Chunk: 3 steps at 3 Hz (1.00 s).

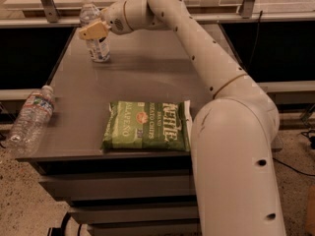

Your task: Pick blue plastic bottle

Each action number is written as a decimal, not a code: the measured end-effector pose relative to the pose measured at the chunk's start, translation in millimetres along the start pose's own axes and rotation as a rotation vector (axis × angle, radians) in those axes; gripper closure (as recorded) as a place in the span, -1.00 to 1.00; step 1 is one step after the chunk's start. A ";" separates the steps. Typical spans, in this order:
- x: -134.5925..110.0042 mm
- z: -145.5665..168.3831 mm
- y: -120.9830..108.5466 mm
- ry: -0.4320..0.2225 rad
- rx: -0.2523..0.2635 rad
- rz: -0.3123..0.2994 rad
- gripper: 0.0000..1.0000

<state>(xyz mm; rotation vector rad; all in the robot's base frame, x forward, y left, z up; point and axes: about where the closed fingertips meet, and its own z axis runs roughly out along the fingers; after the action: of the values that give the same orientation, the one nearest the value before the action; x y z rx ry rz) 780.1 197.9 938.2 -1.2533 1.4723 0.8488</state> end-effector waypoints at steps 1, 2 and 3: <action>-6.7 -5.0 10.1 0.023 -0.028 -0.030 0.30; -20.5 -26.3 21.7 0.028 -0.051 -0.061 0.76; -37.1 -49.2 29.0 0.015 -0.080 -0.081 1.00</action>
Offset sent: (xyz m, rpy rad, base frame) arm -0.0468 -0.0410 0.0521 -0.0572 -0.0701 0.0859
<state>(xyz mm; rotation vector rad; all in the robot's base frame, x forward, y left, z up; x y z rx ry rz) 739.6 168.9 984.7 -1.3719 1.4013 0.8535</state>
